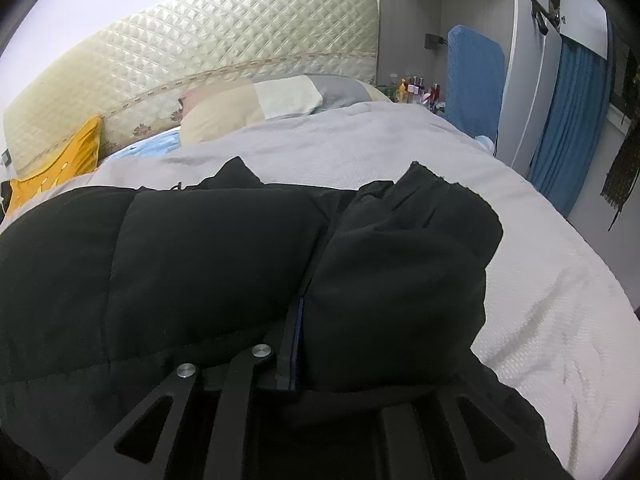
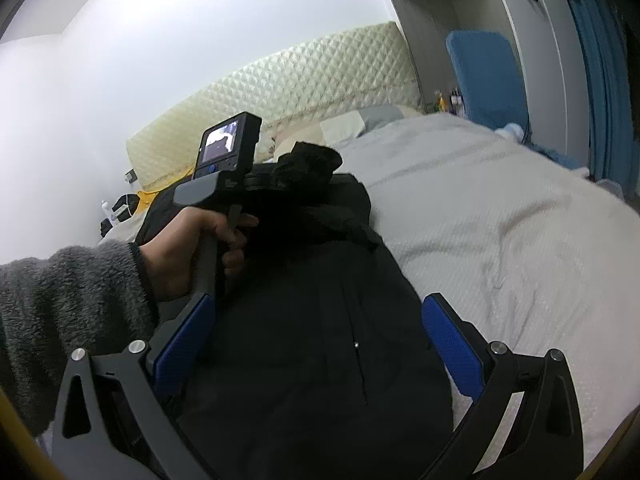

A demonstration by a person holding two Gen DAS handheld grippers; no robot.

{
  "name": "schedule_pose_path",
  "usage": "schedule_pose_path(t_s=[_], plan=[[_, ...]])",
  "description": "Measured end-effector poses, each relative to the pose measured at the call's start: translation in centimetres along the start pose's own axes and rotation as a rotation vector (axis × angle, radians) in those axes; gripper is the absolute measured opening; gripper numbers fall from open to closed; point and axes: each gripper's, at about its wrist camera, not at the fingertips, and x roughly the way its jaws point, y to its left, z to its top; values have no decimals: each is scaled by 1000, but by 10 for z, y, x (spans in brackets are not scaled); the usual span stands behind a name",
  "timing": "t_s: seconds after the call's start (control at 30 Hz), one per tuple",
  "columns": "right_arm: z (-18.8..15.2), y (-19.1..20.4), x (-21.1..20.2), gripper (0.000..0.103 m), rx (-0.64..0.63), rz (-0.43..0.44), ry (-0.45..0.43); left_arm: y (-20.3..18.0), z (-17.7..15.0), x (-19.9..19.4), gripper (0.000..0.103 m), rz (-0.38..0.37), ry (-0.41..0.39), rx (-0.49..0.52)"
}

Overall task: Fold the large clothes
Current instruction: 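Lift the sleeve with the left gripper and fold it over the jacket back, then release the sleeve and withdraw the left gripper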

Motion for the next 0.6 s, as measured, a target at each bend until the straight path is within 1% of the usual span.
schedule_pose_path(t_s=[0.03,0.07,0.1,0.17,0.2,0.23,0.27,0.4,0.6], plan=[[0,0,-1,103,-4,-4,-5,0,0,-3,19,2,4,0],[0,1,-1,103,-7,-9,-7,0,-1,-7,28,-1,11,1],[0,1,-2,103,-11,-12,-10,-1,-1,-10,34,-3,15,3],[0,1,-1,103,-18,-21,-9,-4,-3,-22,61,-1,8,21],[0,1,0,103,-22,-27,-8,-6,-4,-30,65,1,-4,33],[0,1,0,103,-25,-28,-8,-7,-4,-36,73,2,-12,40],[1,1,0,103,-26,-30,-10,-9,-5,-46,75,5,-25,49],[2,1,-2,103,-35,-34,-23,-4,-6,-84,75,-20,-74,34],[5,5,-11,103,-48,-33,-60,7,-7,-149,75,-11,-157,21]])
